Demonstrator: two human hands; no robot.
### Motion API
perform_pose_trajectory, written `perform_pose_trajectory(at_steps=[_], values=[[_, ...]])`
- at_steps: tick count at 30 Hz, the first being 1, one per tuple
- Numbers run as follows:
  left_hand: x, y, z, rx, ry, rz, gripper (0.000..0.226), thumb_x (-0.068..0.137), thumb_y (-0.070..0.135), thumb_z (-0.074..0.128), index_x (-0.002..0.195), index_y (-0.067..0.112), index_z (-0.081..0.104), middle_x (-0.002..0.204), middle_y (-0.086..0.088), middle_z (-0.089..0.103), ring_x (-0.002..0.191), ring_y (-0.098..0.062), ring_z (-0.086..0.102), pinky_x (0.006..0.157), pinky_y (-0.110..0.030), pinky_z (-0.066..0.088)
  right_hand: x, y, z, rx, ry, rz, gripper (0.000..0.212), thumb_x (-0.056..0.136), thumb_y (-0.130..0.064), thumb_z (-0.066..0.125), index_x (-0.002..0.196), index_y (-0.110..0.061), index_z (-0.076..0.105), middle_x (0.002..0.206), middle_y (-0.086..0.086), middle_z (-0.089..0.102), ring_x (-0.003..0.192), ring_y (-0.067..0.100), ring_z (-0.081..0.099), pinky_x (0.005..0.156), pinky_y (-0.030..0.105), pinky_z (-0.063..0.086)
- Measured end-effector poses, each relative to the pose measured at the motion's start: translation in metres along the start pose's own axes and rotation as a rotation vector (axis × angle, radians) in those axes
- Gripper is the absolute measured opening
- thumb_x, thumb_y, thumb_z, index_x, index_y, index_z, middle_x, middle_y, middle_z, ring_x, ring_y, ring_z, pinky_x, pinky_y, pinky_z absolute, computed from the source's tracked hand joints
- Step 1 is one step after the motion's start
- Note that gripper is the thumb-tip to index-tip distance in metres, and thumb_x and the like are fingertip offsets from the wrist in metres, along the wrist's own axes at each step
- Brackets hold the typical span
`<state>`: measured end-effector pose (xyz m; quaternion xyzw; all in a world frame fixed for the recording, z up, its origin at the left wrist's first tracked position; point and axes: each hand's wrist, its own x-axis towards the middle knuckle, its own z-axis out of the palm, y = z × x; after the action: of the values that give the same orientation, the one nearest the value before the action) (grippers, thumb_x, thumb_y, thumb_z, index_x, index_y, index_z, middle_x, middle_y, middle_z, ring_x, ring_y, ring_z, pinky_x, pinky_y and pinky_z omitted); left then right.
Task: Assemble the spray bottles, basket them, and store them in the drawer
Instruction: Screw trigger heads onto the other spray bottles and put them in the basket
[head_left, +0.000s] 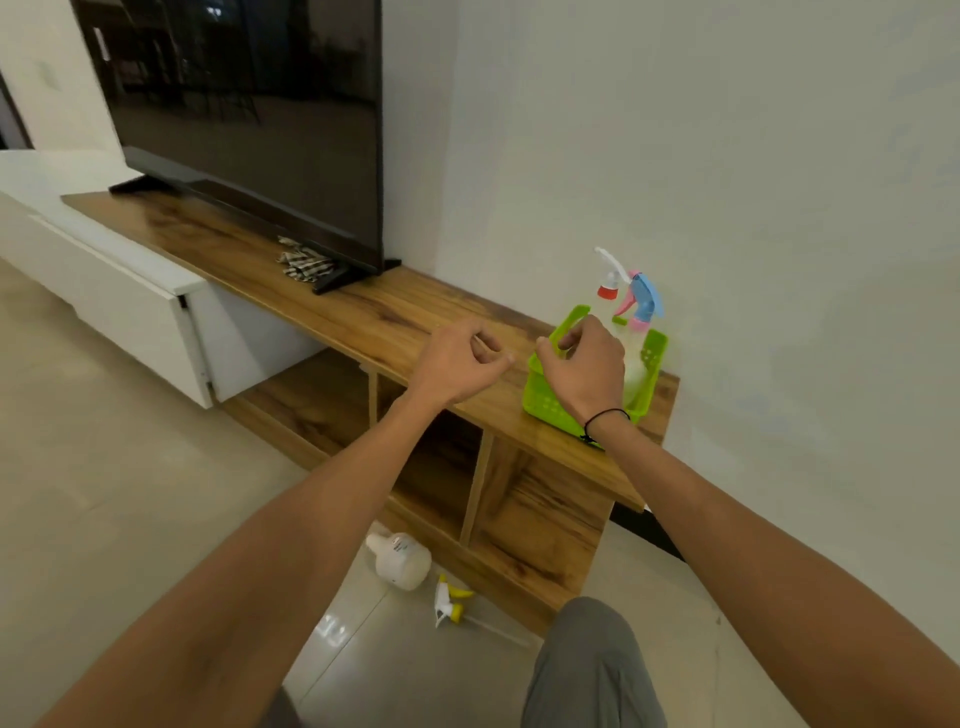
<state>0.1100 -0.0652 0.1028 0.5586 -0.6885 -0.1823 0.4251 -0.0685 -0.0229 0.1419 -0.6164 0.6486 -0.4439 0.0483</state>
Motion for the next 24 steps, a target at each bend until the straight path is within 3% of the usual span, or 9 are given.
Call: perform_pose_trajectory(at_steps=[3,6,11,15,20,24], values=[[-0.020,-0.028,-0.020,0.014,-0.022,-0.052,0.028,0.076,0.061,0.077,0.087,0.035,0.070,0.070,0.013,0.072,0.069,0.003,0.069,0.063,-0.024,0.054,-0.019,-0.020,0.025,0.017,-0.049,-0.074,0.027,0.085,-0.038,0.069,0.087,-0.012,0.061,0.084,0.004,0.066,0.086,0.030,0.064,0.077,0.044,0.054],[-0.039,-0.061,-0.037,0.010,-0.034,-0.143,0.024,0.079,0.053,0.080,0.088,0.033,0.072,0.070,0.010,0.075,0.067,0.000,0.071,0.071,-0.031,0.063,-0.038,-0.036,0.057,0.006,-0.118,-0.134,0.024,0.084,-0.036,0.070,0.084,-0.015,0.060,0.083,0.002,0.065,0.085,0.027,0.062,0.075,0.042,0.052],[-0.071,-0.111,-0.054,0.031,-0.044,-0.267,0.023,0.080,0.052,0.080,0.088,0.031,0.074,0.070,0.012,0.074,0.071,-0.002,0.071,0.078,-0.038,0.065,-0.076,-0.045,0.115,-0.031,-0.271,-0.194,0.024,0.088,-0.039,0.069,0.083,-0.022,0.053,0.084,-0.004,0.057,0.084,0.019,0.055,0.061,0.024,0.036],[-0.095,-0.145,-0.058,0.025,-0.082,-0.362,0.025,0.083,0.047,0.077,0.097,0.026,0.075,0.086,0.009,0.075,0.085,-0.009,0.072,0.084,-0.041,0.064,-0.096,-0.037,0.156,-0.063,-0.400,-0.208,0.025,0.090,-0.041,0.072,0.090,-0.023,0.055,0.092,-0.002,0.059,0.088,0.018,0.056,0.070,0.028,0.044],[-0.120,-0.181,-0.046,0.005,-0.094,-0.450,0.019,0.088,0.040,0.080,0.093,0.023,0.074,0.082,0.009,0.071,0.078,-0.007,0.068,0.068,-0.028,0.054,-0.115,-0.012,0.201,-0.132,-0.547,-0.182,0.027,0.089,-0.042,0.072,0.094,-0.022,0.053,0.094,-0.003,0.056,0.094,0.019,0.054,0.069,0.029,0.044],[-0.132,-0.207,-0.031,-0.036,-0.141,-0.534,0.024,0.091,0.036,0.078,0.101,0.014,0.079,0.080,0.002,0.074,0.082,-0.019,0.074,0.084,-0.044,0.063,-0.128,0.013,0.235,-0.193,-0.686,-0.140,0.029,0.090,-0.040,0.073,0.100,-0.019,0.055,0.104,0.003,0.061,0.104,0.024,0.057,0.076,0.037,0.055]])
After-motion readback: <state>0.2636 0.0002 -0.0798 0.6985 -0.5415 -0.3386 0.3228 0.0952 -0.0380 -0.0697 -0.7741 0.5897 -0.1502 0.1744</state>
